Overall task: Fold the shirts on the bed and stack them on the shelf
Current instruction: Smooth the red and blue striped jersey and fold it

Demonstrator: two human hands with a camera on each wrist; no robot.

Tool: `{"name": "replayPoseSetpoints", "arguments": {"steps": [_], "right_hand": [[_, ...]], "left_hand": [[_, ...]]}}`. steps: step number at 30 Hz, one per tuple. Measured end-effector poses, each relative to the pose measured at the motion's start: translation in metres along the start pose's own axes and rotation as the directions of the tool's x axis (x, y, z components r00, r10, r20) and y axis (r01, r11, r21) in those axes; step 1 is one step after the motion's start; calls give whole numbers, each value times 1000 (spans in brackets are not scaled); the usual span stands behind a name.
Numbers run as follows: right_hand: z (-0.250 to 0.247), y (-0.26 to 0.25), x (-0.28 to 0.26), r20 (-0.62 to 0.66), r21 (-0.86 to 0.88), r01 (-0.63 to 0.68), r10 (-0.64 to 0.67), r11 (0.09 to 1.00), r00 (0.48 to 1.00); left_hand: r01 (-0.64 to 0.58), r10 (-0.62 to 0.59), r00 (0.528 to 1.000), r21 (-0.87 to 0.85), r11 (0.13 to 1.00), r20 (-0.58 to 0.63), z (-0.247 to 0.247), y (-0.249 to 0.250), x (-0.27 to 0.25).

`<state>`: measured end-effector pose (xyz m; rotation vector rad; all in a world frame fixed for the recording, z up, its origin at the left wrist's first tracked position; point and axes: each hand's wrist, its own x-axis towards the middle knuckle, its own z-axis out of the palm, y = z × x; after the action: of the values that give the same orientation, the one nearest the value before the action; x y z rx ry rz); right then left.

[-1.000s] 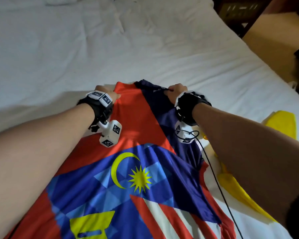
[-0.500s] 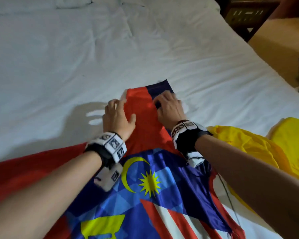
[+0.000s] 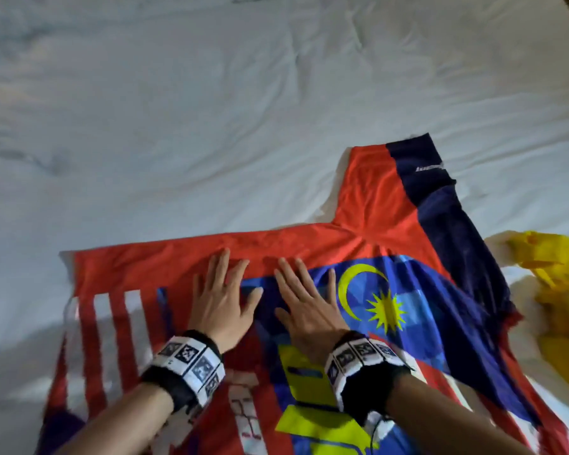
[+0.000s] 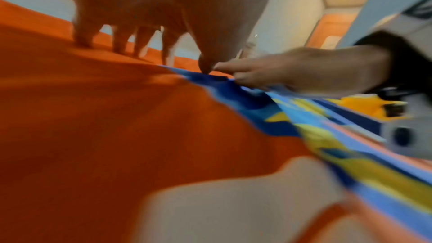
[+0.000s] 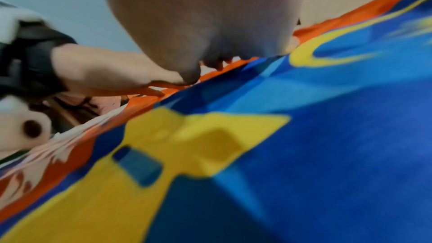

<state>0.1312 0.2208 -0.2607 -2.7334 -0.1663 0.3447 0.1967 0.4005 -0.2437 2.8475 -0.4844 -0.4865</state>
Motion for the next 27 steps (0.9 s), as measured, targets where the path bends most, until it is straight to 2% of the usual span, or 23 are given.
{"name": "replayPoseSetpoints", "arguments": {"steps": [2,4,7,8,10,12,14,16,18,19,20,21,22,23,24,26,27], "right_hand": [[9,1,14,19,-44,-52,53,998,998],[5,8,32,23,-72,-132,134,989,991],[-4,3,46,6,-88,-199,201,976,980],[-4,-3,45,1,-88,-205,206,975,979],[6,-20,31,-47,-94,-175,171,980,984],[25,-39,4,-100,-97,-121,111,988,989],[43,-54,-27,-122,-119,-96,81,988,989],[51,-58,-51,-136,-124,-123,106,985,985],[54,-53,-65,-130,-88,-172,160,981,978],[55,-50,-70,-114,-78,-184,174,980,978],[56,-49,-76,-85,-79,-188,182,979,980],[56,-49,-79,-65,-91,-194,189,977,980],[56,-49,-79,-54,-101,-206,202,973,978],[55,-51,-80,-37,-101,-224,221,969,975],[53,-55,-82,-28,-100,-238,236,966,971],[56,-65,-90,-4,-87,-255,256,963,967],[59,-72,-98,6,-83,-255,256,964,967]], "left_hand": [[-22,13,997,110,994,81,-6,-49,12],[23,-46,993,201,979,113,-18,-88,29],[232,-243,970,228,946,21,-33,-100,37],[247,-250,968,191,950,-10,-33,-89,32],[109,-102,992,95,989,-73,-21,-55,7],[-69,73,995,63,996,-66,3,-27,-30],[-97,100,995,93,991,-24,22,-34,-58],[2,3,999,142,990,-35,24,-75,-72],[193,-176,979,191,962,-106,13,-133,-82],[330,-315,943,174,928,-106,2,-160,-88],[463,-454,886,132,876,-94,-10,-180,-95],[549,-542,836,89,831,-91,-18,-190,-101],[574,-567,817,59,817,-100,-23,-189,-106],[543,-535,837,43,839,-114,-23,-176,-111],[460,-450,882,48,887,-144,-18,-153,-119],[242,-231,961,62,968,-150,8,-91,-141],[151,-144,981,46,987,-133,28,-57,-157]]}}
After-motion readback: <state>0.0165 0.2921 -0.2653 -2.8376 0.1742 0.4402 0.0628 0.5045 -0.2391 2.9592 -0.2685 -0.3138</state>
